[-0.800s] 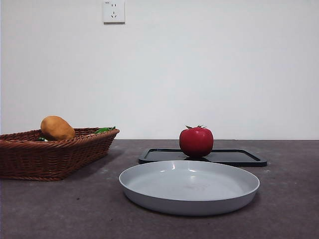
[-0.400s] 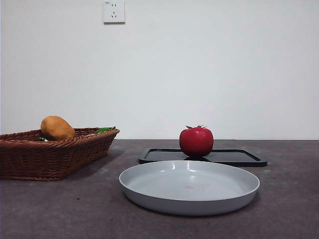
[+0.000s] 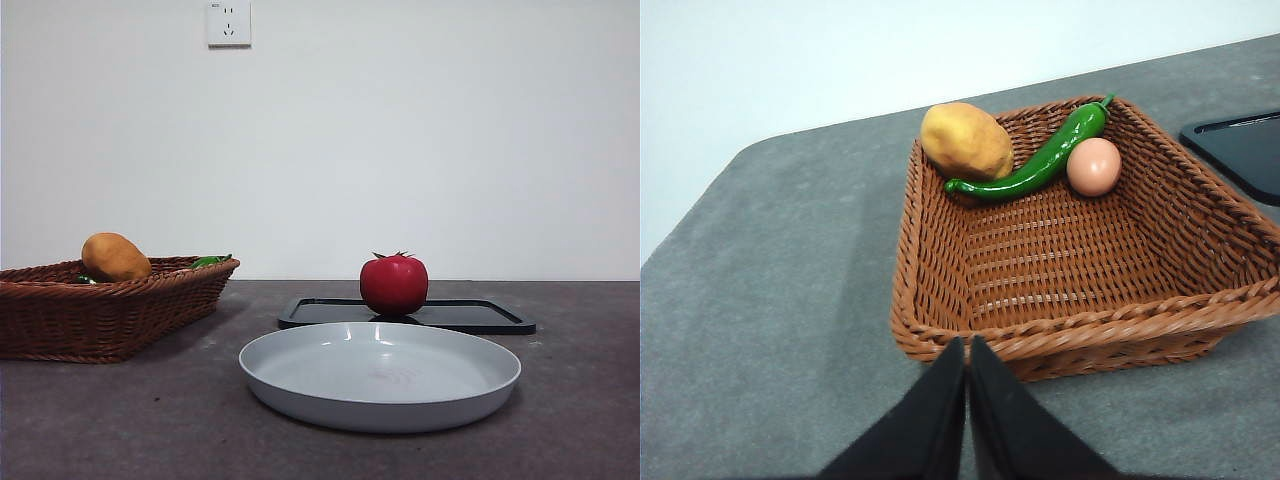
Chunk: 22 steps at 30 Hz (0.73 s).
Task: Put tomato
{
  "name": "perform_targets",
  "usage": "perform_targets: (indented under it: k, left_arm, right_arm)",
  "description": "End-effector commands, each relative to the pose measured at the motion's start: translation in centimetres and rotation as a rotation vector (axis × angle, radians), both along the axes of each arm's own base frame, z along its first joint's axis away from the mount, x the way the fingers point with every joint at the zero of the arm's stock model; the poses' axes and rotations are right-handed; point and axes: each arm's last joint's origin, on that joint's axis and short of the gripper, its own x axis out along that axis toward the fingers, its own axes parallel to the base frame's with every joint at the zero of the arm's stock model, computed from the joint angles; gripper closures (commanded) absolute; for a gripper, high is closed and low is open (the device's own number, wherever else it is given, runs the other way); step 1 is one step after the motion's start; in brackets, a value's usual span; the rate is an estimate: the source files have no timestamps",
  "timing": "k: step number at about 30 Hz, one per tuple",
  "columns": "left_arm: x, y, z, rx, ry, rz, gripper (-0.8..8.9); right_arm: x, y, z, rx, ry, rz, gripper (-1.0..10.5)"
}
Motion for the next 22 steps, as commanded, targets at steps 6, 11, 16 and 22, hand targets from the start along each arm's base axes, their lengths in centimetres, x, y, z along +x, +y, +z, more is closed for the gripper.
perform_targets:
  k: [6, 11, 16, 22]
  left_arm:
    - [0.1, 0.0, -0.7, -0.005, 0.026, 0.003, 8.06]
    - [0.1, 0.0, -0.7, -0.005, 0.026, 0.003, 8.06]
    - [0.1, 0.0, -0.7, -0.005, 0.026, 0.003, 8.06]
    - [0.1, 0.0, -0.7, -0.005, 0.026, 0.003, 8.06]
  right_arm:
    - [-1.6, -2.2, 1.6, -0.007, -0.237, -0.090, 9.4]
    - [-2.9, -3.8, 1.4, -0.039, -0.430, -0.245, 9.4]
    - [-3.3, -4.8, -2.0, -0.066, -0.549, -0.388, 9.4]
    - [-2.9, -5.1, -7.2, -0.061, -0.685, -0.439, 9.4]
